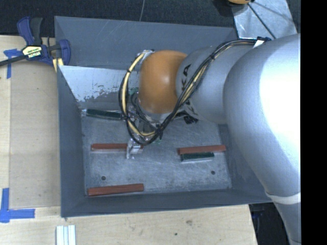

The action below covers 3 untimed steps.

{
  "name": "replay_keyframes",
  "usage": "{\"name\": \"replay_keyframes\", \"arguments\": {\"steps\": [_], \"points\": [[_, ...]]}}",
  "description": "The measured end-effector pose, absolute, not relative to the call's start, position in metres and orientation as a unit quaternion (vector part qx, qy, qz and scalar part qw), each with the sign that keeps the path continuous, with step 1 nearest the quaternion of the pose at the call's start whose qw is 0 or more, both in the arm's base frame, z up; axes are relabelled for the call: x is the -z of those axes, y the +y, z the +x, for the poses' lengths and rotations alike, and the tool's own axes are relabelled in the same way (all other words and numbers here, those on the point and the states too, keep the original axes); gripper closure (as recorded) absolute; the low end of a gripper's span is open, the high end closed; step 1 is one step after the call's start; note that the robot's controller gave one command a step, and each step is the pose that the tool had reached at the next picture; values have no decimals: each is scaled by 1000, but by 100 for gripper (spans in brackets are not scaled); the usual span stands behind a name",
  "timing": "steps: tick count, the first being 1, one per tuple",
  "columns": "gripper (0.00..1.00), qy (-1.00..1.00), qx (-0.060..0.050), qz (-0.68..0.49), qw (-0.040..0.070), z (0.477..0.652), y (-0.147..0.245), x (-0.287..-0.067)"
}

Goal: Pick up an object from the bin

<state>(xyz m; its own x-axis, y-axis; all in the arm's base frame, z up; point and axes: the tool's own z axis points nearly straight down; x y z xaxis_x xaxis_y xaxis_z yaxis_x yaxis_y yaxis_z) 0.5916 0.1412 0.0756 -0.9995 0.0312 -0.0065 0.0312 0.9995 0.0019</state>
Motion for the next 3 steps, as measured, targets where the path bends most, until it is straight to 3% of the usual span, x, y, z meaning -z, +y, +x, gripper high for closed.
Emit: {"name": "replay_keyframes", "arguments": {"steps": [1,2,3], "points": [[0,1000,0,-28,2,585,164,-100],[0,1000,0,-30,1,581,178,-73],[100,1000,-3,-6,12,586,186,-78]]}}
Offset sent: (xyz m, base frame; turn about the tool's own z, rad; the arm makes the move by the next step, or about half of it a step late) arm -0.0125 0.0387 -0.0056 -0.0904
